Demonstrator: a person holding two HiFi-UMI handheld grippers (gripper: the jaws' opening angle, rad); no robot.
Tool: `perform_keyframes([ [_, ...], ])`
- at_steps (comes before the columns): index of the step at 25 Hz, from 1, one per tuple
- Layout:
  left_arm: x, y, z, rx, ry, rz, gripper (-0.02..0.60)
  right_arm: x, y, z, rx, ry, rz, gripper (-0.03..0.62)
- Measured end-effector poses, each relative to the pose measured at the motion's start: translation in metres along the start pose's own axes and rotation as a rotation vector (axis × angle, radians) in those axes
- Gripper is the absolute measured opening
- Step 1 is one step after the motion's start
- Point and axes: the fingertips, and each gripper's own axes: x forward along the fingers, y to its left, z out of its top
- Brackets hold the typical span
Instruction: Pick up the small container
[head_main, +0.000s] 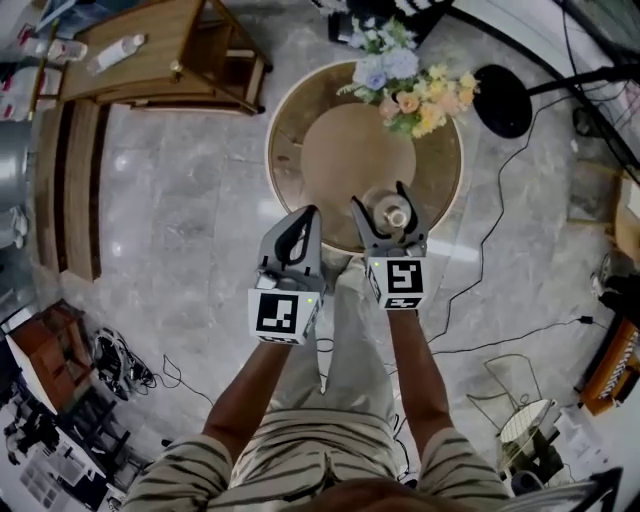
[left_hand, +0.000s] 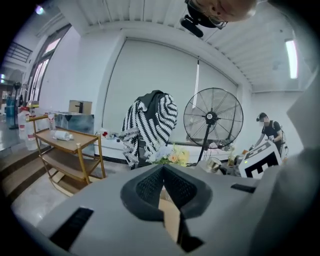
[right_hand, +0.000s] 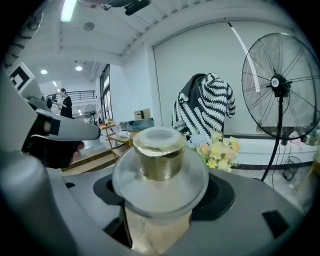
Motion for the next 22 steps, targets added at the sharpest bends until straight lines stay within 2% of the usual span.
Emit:
perform_keyframes([
  [2,-0.011,-0.021,0.012,0.032,-0.018,-0.001,-0.002,-0.026,-0.006,0.013,0.002,-0.027,-0.005,0.342],
  [4,-0.029,-0.059,0.025,0.076,-0.037,-0.011,-0.002,-0.068,-0.016,0.024,0.003,-0.06,-0.007,0.342],
  [7,-0.058,-0.099,0.043,0.102,-0.048,-0.024,-0.002,-0.123,-0.015,0.038,-0.002,-0.072,-0.007,0.342],
  [14,-0.095,-0.11,0.093,0.15,-0.101,-0.027,-0.002,-0.175,0.004,0.094,-0.015,-0.137,-0.009,0.342],
  [22,-0.138,-0.126,0.13,0.189,-0.13,-0.042,-0.002,-0.23,0.014,0.147,-0.017,-0.208,-0.027,0.342],
])
